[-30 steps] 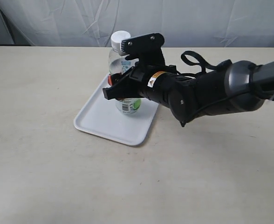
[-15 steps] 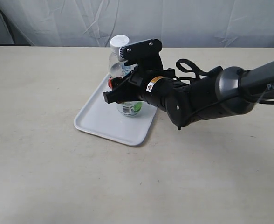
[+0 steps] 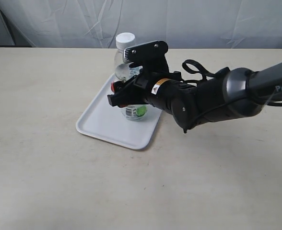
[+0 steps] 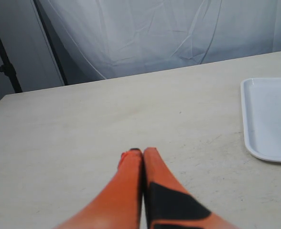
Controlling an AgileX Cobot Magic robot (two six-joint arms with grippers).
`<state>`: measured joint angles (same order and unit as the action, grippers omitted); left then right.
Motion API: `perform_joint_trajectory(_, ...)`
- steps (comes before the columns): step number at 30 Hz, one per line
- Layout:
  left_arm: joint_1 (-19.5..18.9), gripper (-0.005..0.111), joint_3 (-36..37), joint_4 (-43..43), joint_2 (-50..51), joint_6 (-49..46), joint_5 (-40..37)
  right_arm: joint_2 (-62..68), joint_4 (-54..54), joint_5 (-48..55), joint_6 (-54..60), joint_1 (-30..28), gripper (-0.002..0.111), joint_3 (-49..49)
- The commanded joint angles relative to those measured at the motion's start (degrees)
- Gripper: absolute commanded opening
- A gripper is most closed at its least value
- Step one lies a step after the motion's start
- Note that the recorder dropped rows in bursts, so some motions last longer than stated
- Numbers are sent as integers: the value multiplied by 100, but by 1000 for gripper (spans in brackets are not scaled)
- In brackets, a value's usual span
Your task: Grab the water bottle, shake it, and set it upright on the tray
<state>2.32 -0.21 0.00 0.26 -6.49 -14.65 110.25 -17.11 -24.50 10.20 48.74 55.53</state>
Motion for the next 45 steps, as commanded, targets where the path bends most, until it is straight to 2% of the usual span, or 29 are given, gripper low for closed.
perform_joint_trajectory(1, 2, 0, 21, 0, -26, 1, 54, -163, 10, 77, 34, -1, 83, 31)
perform_joint_trajectory(6, 2, 0, 21, 0, -26, 1, 54, -273, 10, 369, 34, -1, 84, 31)
perform_joint_trajectory(11, 2, 0, 21, 0, -26, 1, 54, -286, 163, 1092, 72, 9, 84, 31)
perform_joint_trajectory(21, 2, 0, 21, 0, -26, 1, 54, -519, 175, 1503, 72, 100, 84, -2)
perform_joint_trajectory(32, 2, 0, 21, 0, -26, 1, 54, -926, 15, 1514, 33, 129, 84, -555)
perform_joint_trajectory(38, 2, 0, 21, 0, -26, 1, 54, -1905, -117, 1798, 33, 322, 84, -1105)
perform_joint_trajectory(40, 2, 0, 21, 0, -26, 1, 54, -2379, -304, 2240, 33, 333, 79, -1200)
perform_joint_trajectory(42, 2, 0, 21, 0, -26, 1, 54, -2897, -493, 2854, 33, 333, 67, -1239)
perform_joint_trajectory(45, 2, 0, 21, 0, -26, 1, 54, -3733, -607, 3755, 33, 333, 37, -1239)
